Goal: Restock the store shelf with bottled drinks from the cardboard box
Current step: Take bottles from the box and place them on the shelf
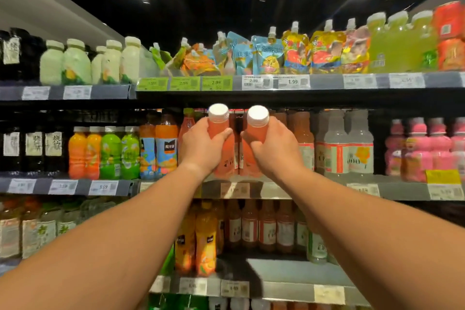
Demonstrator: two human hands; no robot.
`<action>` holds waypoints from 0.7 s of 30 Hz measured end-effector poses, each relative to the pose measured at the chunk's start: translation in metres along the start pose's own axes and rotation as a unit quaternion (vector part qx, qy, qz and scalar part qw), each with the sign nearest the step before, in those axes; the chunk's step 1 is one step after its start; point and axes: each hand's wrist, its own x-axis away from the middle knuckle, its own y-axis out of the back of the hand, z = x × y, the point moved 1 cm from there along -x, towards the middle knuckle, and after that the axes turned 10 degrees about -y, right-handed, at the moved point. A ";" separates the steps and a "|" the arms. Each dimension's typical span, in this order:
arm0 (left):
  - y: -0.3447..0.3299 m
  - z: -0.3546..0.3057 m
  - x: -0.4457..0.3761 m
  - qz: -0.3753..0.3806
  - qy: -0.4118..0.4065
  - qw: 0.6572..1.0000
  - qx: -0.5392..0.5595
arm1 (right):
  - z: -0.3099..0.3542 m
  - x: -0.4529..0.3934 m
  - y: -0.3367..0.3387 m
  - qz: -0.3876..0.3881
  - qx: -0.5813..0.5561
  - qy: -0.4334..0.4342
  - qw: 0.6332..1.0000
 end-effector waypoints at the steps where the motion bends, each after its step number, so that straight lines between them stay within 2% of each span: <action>1: -0.005 0.007 -0.009 -0.001 0.001 1.000 0.000 | -0.002 -0.010 -0.005 -0.002 -0.003 0.003 1.000; 9: -0.045 0.041 -0.055 0.033 0.005 0.999 -0.016 | -0.017 -0.080 -0.052 0.002 0.043 0.018 0.999; 14: -0.059 0.056 -0.069 0.081 0.022 0.994 -0.066 | -0.028 -0.105 -0.077 0.021 0.061 -0.016 0.998; 21: -0.073 0.067 -0.079 0.094 0.078 0.992 -0.025 | -0.038 -0.124 -0.092 0.044 0.039 -0.109 0.992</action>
